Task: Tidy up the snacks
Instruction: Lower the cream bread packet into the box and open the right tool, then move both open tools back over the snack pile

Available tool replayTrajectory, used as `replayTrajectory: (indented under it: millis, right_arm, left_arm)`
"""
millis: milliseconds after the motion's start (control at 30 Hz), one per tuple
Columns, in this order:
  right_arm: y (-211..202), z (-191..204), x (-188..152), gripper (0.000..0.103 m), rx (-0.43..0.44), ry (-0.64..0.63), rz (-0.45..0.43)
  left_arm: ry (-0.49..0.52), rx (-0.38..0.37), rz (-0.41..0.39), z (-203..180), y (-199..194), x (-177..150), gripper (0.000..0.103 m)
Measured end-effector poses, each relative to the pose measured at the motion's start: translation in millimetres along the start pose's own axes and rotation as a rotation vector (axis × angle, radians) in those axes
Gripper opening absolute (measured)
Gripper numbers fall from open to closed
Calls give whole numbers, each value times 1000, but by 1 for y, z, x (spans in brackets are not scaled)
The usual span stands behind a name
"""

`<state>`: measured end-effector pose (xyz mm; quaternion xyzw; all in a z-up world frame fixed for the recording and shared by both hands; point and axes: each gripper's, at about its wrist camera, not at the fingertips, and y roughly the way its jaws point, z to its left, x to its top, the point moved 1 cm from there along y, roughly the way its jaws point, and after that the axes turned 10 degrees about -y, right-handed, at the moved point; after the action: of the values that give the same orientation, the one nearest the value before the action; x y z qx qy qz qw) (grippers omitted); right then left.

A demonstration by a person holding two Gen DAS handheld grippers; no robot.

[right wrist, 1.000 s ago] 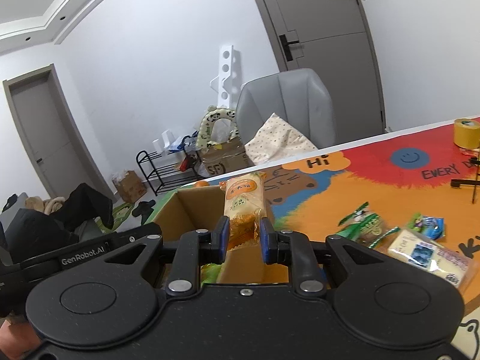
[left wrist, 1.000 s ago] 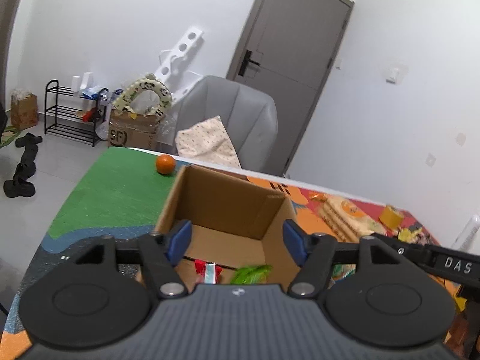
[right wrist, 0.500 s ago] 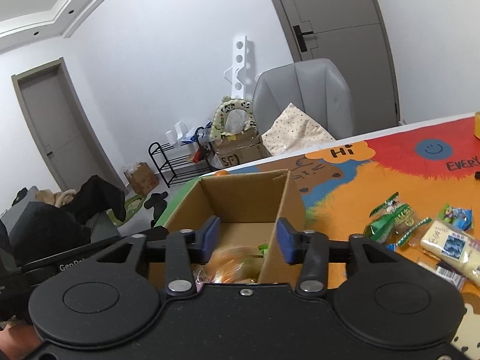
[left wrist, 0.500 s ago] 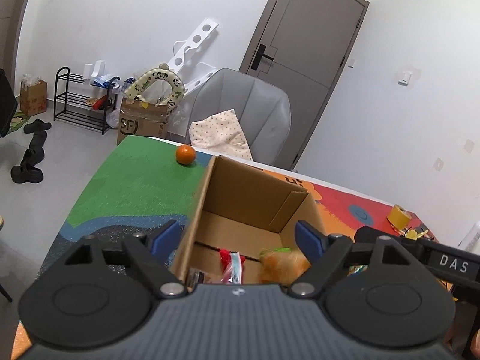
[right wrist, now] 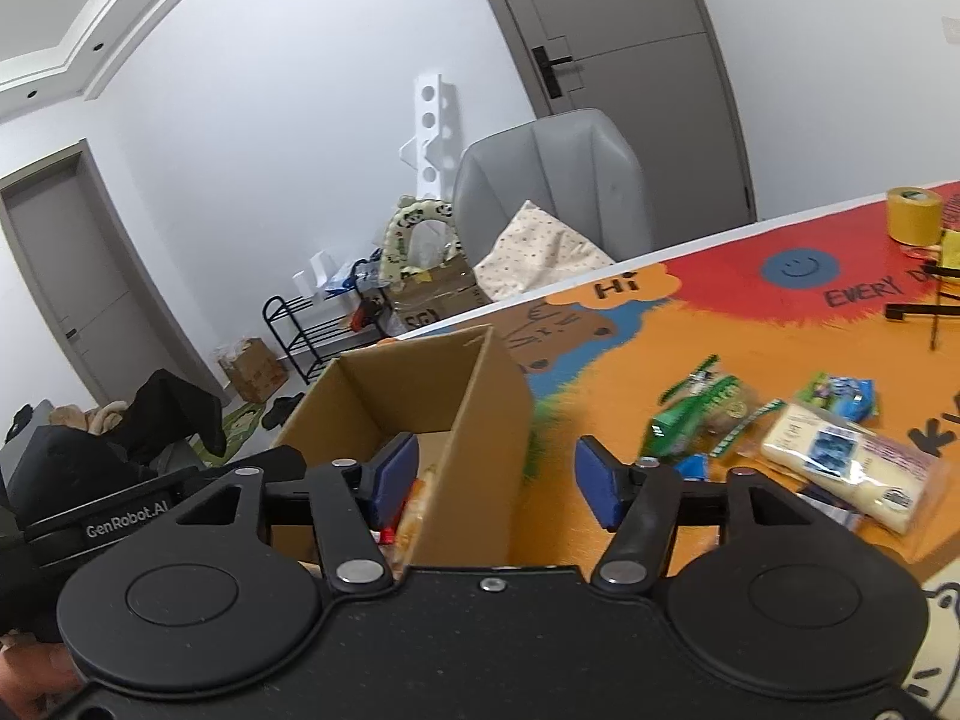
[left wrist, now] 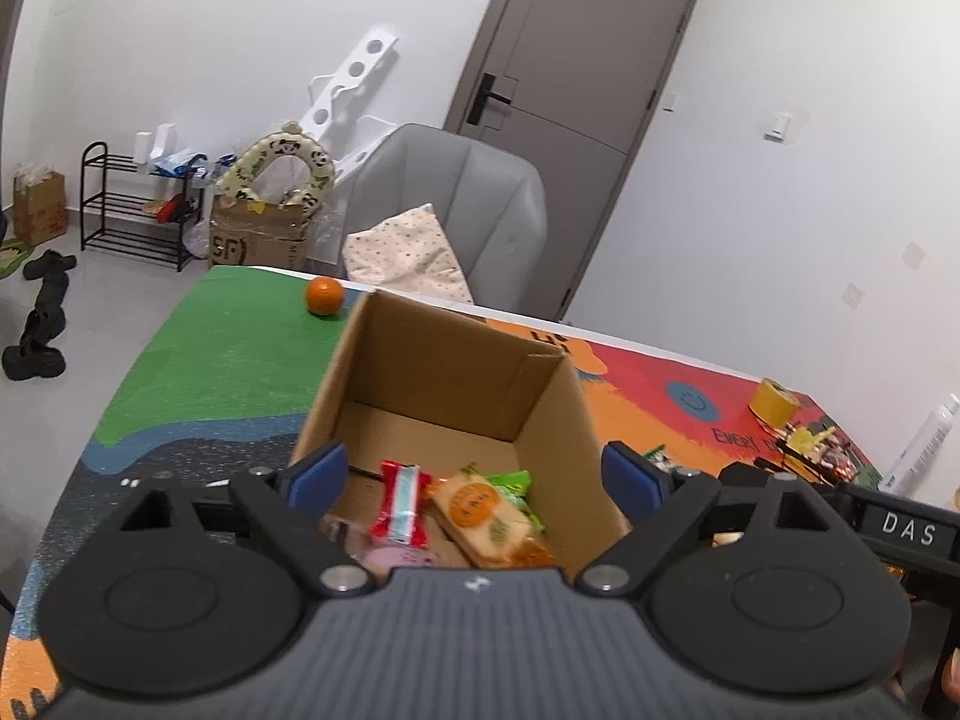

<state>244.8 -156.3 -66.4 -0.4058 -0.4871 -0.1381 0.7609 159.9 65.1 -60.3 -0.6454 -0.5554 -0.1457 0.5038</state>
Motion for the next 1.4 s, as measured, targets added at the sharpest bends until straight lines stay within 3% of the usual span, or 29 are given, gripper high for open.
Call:
replayTrajectory:
  millis: [400,700,1233,1333,1400]
  right_arm:
    - [-25,-32,-7,89,-44,33,2]
    - [-39,-59,-7,103,-63,70,26]
    - [-61,-119,-9,103,-136,153,25]
    - [-58,-127,-12,100,-141,163,25]
    - [-55,-131,-12,89,-139,168,26]
  left_arm:
    - [49,-27,47,-32,6,-14,98]
    - [76,-39,138,-63,12,-18,98]
    - [153,-108,234,-122,39,-36,97]
    - [166,-107,240,-128,44,-40,96]
    - [181,-106,241,-132,48,-42,96]
